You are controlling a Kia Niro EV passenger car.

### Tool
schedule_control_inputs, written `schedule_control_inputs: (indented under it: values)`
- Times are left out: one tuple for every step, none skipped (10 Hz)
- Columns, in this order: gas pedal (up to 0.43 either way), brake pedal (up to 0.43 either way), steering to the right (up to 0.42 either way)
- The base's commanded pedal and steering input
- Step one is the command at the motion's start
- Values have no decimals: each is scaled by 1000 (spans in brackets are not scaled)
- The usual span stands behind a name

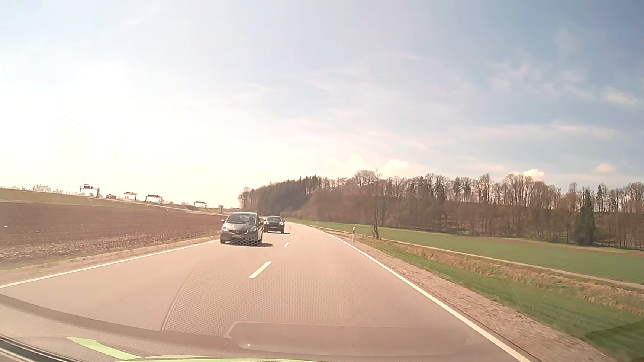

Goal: Follow the waypoints while adhering to traffic rules and regulations

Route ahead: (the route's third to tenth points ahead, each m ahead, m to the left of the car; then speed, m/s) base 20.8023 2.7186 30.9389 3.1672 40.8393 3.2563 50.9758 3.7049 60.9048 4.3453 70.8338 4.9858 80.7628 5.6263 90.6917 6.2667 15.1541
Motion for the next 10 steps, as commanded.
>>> schedule_control_inputs:
  values:
    - [87,0,-3]
    - [87,0,-3]
    - [87,0,-2]
    - [87,0,-2]
    - [87,0,-2]
    - [87,0,-2]
    - [98,0,-2]
    - [98,0,-2]
    - [110,0,-2]
    - [110,0,-2]
